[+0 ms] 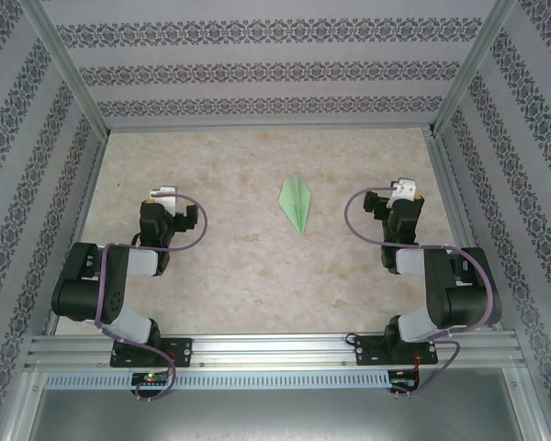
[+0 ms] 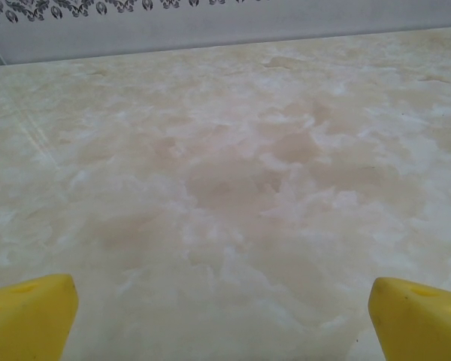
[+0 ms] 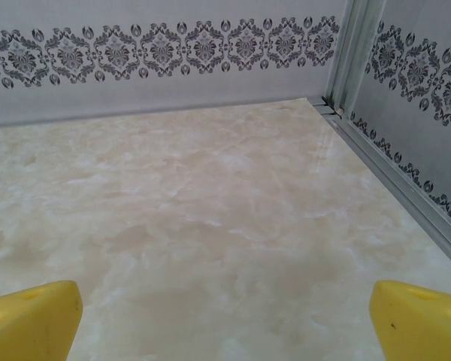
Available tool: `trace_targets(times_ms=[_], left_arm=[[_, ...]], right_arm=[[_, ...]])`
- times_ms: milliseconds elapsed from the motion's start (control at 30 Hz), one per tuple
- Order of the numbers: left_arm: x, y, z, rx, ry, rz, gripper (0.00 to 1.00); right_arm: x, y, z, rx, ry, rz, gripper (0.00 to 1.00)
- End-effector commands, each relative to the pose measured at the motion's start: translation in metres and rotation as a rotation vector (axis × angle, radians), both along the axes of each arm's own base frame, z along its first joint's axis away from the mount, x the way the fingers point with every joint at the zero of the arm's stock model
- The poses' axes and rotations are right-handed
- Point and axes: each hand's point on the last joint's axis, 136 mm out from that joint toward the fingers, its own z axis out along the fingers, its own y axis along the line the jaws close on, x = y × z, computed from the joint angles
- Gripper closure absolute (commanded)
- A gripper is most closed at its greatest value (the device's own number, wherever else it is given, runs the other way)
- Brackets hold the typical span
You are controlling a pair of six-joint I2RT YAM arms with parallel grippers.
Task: Fold a paper plane with a square sheet of paper (pick it up from the middle)
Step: Reset both arms
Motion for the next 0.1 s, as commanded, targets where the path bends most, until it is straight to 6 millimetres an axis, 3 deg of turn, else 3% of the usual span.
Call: trace_targets(times_ms=[0,67], left_arm=[[0.0073,-0.0032,0.0109,0.011,-0.045,-0.021,0.00],[0.0068,-0.0032,0.0105,0.011,-0.046,-0.022,0.00]], right_arm=[[-0.0002,0.0021,0.0020,-0.004,-0.019,0.020,0.02],[-0.0019,0.0019,0.0026,-0.005,-0.025,0.020,0.02]])
